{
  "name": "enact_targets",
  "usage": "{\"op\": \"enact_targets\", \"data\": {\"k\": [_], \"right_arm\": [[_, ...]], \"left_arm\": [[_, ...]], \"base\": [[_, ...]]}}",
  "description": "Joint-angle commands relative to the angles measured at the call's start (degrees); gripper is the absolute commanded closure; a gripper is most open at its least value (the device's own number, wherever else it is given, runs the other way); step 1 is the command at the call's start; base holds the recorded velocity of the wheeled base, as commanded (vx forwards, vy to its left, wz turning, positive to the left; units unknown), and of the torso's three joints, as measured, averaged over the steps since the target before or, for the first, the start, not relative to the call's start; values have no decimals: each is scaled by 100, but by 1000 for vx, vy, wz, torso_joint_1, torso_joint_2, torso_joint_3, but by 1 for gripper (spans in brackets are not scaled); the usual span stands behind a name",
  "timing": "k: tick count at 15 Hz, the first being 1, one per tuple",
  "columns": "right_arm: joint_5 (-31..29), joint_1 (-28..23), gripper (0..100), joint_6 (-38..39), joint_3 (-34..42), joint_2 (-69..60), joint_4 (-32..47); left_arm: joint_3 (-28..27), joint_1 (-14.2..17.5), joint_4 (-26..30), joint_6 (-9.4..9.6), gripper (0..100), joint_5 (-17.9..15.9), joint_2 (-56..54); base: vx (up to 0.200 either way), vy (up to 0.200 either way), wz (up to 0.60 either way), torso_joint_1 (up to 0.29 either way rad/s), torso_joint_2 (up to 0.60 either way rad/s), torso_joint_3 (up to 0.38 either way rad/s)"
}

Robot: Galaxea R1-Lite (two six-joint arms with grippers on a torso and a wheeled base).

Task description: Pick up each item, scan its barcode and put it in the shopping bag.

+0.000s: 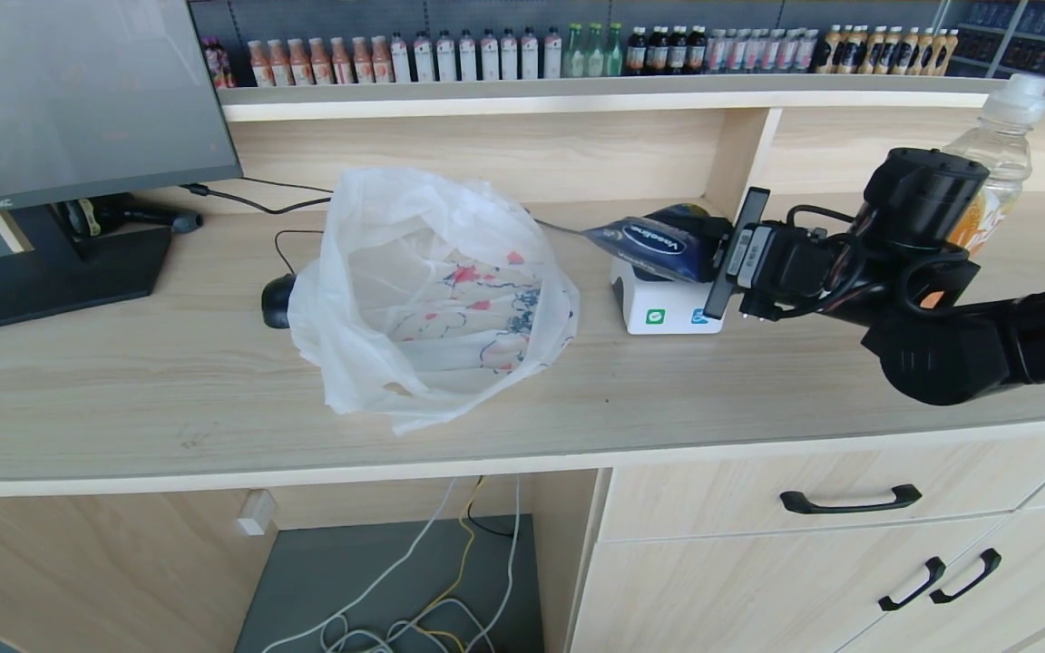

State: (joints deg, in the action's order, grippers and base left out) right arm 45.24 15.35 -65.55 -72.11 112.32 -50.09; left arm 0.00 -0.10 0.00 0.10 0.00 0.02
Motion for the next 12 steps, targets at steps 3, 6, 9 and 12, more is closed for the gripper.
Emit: {"op": "enact_targets", "data": {"k": [3,6,9,12], "right_arm": [[2,3,100,16,-5,-9,8],[2,3,100,60,-40,-53,17],[-50,3,100,200,-14,-132,17],[-59,3,100,367,12,-264,8]], "left_arm": [[0,1,0,-1,100,0,-2],[0,1,0,-1,100,0,-2],[0,1,0,-1,100,0,-2],[0,1,0,-1,100,0,-2]], "base": [[0,0,0,0,0,0],[0,0,0,0,0,0],[0,0,0,0,0,0],[0,0,0,0,0,0]]}}
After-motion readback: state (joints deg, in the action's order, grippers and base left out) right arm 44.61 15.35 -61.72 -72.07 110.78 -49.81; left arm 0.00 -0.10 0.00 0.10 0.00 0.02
